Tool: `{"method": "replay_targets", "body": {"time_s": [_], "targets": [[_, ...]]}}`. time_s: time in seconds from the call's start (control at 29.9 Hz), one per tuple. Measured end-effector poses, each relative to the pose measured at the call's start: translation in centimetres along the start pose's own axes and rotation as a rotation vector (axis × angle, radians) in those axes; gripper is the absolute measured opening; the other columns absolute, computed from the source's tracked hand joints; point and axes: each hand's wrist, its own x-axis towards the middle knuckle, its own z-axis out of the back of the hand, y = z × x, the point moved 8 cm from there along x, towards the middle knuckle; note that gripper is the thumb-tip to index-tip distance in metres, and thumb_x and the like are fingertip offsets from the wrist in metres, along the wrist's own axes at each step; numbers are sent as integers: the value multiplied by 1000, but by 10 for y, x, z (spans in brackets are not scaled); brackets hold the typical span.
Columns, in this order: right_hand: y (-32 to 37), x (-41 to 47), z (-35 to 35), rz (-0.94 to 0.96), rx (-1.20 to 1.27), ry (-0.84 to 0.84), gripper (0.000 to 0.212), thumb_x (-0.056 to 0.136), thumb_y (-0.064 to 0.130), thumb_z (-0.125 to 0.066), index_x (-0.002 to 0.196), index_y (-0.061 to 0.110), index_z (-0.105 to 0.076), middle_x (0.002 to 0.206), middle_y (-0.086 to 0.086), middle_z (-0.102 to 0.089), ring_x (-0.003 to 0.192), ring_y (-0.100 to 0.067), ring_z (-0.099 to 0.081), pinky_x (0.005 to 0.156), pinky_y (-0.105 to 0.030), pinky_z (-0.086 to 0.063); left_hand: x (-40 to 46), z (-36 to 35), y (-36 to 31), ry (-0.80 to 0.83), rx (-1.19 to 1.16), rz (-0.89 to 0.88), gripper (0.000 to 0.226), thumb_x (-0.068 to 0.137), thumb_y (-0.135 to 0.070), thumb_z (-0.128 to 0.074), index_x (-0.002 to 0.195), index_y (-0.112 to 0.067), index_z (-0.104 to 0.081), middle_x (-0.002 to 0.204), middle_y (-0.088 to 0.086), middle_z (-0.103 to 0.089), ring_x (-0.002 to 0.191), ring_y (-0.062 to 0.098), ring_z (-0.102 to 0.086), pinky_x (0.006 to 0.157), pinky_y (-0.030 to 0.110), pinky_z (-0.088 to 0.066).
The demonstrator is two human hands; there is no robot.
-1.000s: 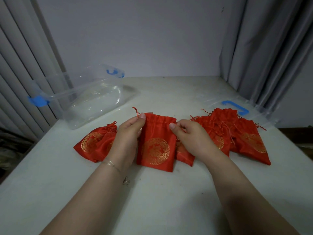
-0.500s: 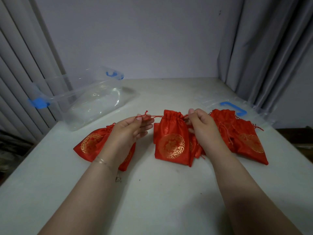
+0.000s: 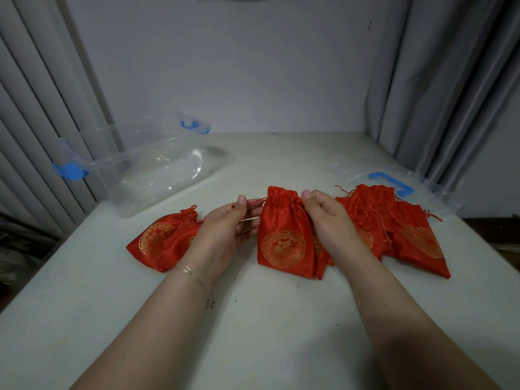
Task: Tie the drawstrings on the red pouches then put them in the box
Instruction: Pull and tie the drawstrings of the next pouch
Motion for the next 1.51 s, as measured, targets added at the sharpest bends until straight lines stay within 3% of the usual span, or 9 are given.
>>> {"method": "replay_targets", "body": {"time_s": [0.33, 0.6, 0.77, 0.9, 1.04, 1.1, 1.2, 1.37, 1.51], "targets": [[-16, 4, 16, -171, 188, -129, 33, 96, 31, -49, 75, 9, -61, 73, -7, -70, 61, -15, -66, 55, -23, -53, -4, 26, -25, -130, 201, -110, 35, 101, -37, -34, 116, -22, -61, 101, 1, -71, 61, 12, -67, 61, 24, -55], [-18, 0, 31, -279, 504, -283, 35, 99, 21, -45, 66, 9, -48, 76, -7, -71, 68, -17, -71, 57, -25, -57, -2, 58, -48, -388, 669, -271, 43, 101, -37, -37, 75, -15, -64, 85, -1, -72, 59, 17, -67, 58, 31, -55], [-27, -2, 27, -394, 962, -313, 29, 94, 9, -48, 66, 11, -44, 69, -8, -72, 63, -16, -71, 57, -22, -57, -1, 62, -42, -313, 293, -122, 51, 103, -37, -32, 63, -9, -47, 69, 3, -73, 58, 16, -69, 54, 24, -56], [-26, -3, 25, -398, 1256, -338, 32, 92, 10, -51, 61, 10, -54, 67, -4, -69, 63, -13, -70, 59, -22, -57, 0, 52, -29, -176, -161, 39, 48, 102, -36, -32, 62, -13, -41, 79, 6, -75, 74, 15, -73, 72, 29, -58], [-21, 1, 23, -327, 1417, -341, 46, 89, 10, -50, 44, 15, -42, 47, 4, -36, 41, -8, -40, 58, -24, -50, 1, 35, -13, -86, -429, 158, 47, 101, -31, -38, 61, -12, -52, 98, 9, -74, 84, 20, -73, 76, 35, -56], [-10, 2, 25, -271, 1297, -271, 43, 89, 9, -49, 50, 19, -33, 47, 5, -24, 39, -8, -23, 44, -18, -37, 2, 31, -5, -97, -433, 193, 40, 100, -25, -40, 69, -10, -60, 99, 8, -73, 85, 22, -73, 77, 35, -56], [11, 1, 26, -83, 633, -160, 34, 90, 10, -56, 64, 20, -37, 48, 7, -26, 41, -8, -20, 39, -20, -21, 3, 30, 2, -131, -433, 198, 35, 101, -28, -39, 83, -9, -63, 97, 8, -73, 82, 21, -73, 74, 32, -57], [13, -1, -13, 134, -266, 66, 17, 77, 30, -75, 91, 28, -66, 50, 14, -44, 47, 0, -43, 53, -18, -31, 1, 17, -11, -34, -388, 65, 46, 98, -42, -37, 76, -14, -66, 99, 6, -74, 102, 21, -68, 87, 31, -55], [3, 1, -11, 74, -351, 76, 18, 82, 22, -70, 68, 34, -68, 70, 17, -67, 73, 2, -59, 74, -26, -44, -14, -11, -32, 198, -271, -120, 52, 92, -44, -34, 68, -17, -71, 92, 6, -73, 105, 28, -66, 89, 34, -55]]}}
